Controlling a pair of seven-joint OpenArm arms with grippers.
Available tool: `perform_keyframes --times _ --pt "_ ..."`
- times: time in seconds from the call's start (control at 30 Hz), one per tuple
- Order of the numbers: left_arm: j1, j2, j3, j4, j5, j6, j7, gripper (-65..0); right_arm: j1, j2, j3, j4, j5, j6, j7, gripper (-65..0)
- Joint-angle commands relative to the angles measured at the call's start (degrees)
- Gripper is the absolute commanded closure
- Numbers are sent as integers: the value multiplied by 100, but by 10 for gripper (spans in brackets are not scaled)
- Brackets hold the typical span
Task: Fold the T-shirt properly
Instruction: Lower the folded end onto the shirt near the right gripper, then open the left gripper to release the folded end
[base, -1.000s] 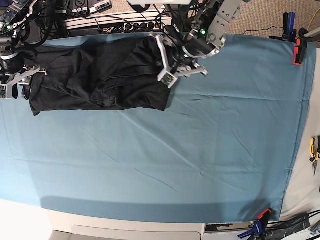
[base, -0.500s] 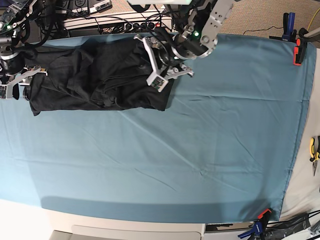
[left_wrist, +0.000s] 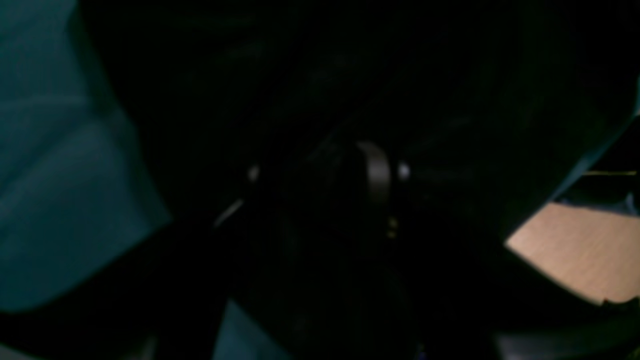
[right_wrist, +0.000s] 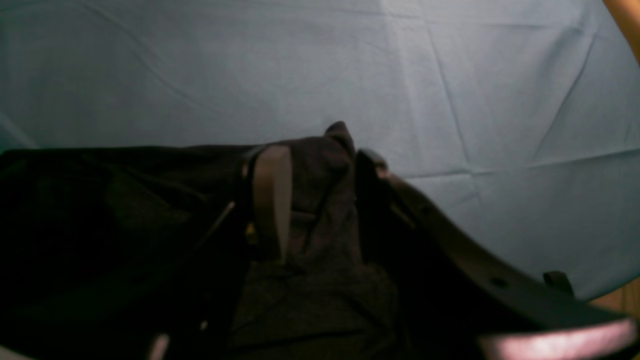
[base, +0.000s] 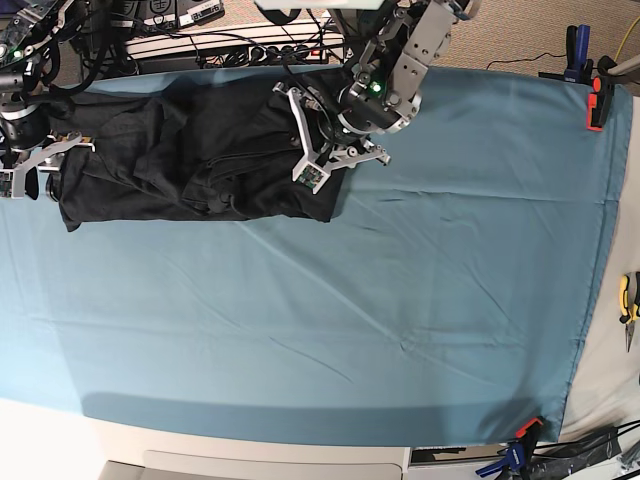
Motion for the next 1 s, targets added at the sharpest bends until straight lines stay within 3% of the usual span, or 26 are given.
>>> perform_keyframes --times 0.0,0.17,0.33,0.47,0.6,0.87,0.97 --pt "-39 26 11 85 2 -20 -7 -254 15 96 33 81 52 -42 153 -221" --pt "-24 26 11 85 -42 -28 13 -249 15 96 33 81 52 -42 151 -221" --pt "-28 31 11 85 -372 -42 7 0 15 96 33 79 55 -42 151 -221" --pt "-26 68 17 92 -675 -55 -33 0 15 94 33 81 52 -42 151 -221" --pt "-15 83 195 149 -1174 -439 -33 0 15 94 33 81 55 -42 151 -221" --pt "-33 297 1473 313 -1547 -1342 -258 0 15 94 33 79 52 -42 153 -221" --pt "-177 299 1718 313 -1547 -1408 -302 0 13 94 33 81 52 -42 149 -221"
